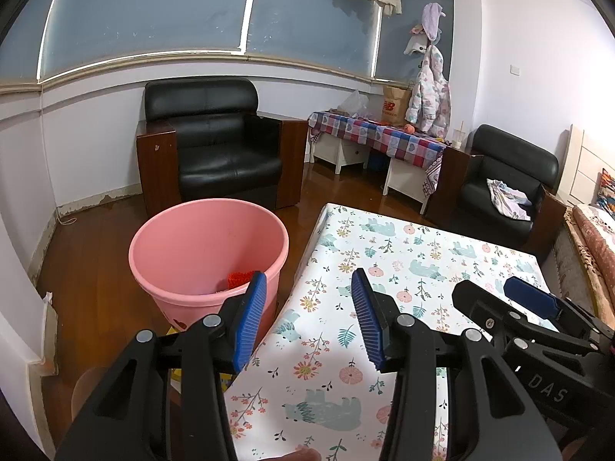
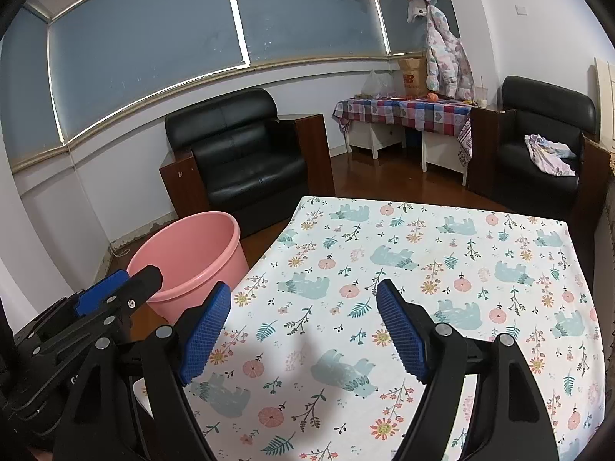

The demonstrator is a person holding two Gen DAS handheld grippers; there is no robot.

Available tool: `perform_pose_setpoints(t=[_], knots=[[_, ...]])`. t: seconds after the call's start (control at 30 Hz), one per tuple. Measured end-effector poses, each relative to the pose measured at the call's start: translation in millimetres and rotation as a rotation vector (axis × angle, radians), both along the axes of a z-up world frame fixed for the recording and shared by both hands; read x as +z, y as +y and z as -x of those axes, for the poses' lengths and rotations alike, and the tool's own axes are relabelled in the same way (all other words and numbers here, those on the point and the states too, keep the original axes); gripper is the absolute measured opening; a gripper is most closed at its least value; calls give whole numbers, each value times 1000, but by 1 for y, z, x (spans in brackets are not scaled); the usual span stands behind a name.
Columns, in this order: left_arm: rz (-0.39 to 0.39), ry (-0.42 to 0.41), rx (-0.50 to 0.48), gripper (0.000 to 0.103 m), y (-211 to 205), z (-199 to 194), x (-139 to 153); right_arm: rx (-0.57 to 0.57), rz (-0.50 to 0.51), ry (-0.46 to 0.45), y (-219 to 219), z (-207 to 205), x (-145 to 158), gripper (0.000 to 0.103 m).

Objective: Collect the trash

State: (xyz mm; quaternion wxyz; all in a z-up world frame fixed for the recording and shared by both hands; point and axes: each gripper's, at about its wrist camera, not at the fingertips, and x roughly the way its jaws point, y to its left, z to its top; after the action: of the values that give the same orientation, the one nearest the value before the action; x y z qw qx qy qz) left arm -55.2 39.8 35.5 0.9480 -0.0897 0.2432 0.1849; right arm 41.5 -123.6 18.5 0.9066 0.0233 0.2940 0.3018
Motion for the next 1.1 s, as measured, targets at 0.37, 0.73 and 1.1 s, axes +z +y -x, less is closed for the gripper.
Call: perform_pose_setpoints(t=[0.37, 0.73, 1.1], knots=[[-4, -4, -3, 47, -1, -1, 2, 0, 0, 0, 0, 0, 0, 77], [-5, -4, -3, 47, -2, 0, 2, -2, -6, -6, -3, 1, 1, 77], [-10, -8, -10, 47, -2, 1, 6, -15, -25, -21, -12, 10, 9, 77]])
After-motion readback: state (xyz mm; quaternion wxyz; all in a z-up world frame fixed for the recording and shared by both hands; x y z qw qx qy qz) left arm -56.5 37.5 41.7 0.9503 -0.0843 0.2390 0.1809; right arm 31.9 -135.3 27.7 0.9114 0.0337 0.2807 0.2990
